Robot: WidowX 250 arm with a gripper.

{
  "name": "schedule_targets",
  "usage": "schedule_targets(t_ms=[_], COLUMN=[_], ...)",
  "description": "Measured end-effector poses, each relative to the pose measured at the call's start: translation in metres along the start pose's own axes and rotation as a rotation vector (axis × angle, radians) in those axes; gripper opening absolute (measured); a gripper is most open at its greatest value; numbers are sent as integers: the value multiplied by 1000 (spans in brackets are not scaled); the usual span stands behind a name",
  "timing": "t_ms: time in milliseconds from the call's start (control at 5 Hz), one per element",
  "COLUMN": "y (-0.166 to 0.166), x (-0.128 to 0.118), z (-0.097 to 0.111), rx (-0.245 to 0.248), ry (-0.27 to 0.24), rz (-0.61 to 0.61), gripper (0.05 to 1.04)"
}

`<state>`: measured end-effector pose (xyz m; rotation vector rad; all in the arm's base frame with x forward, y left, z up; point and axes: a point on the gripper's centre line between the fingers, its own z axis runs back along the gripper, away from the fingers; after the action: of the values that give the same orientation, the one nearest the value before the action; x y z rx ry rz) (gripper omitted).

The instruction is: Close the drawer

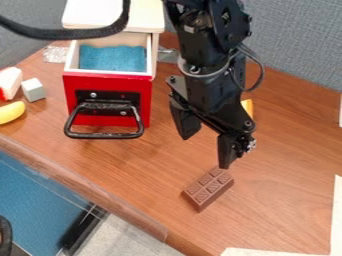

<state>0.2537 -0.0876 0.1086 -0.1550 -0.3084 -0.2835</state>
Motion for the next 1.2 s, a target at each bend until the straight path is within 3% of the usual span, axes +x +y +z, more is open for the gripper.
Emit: schedule_targets(t_ms=[200, 400, 800, 1200], y=[1, -5, -8, 6], x=[-6, -22, -55, -76], z=[-6, -3, 7, -9], rx=[0, 3, 50, 166], ry=[24, 13, -63, -13], rz=[18, 123, 350, 513], gripper=[1001, 1001, 1001, 1001])
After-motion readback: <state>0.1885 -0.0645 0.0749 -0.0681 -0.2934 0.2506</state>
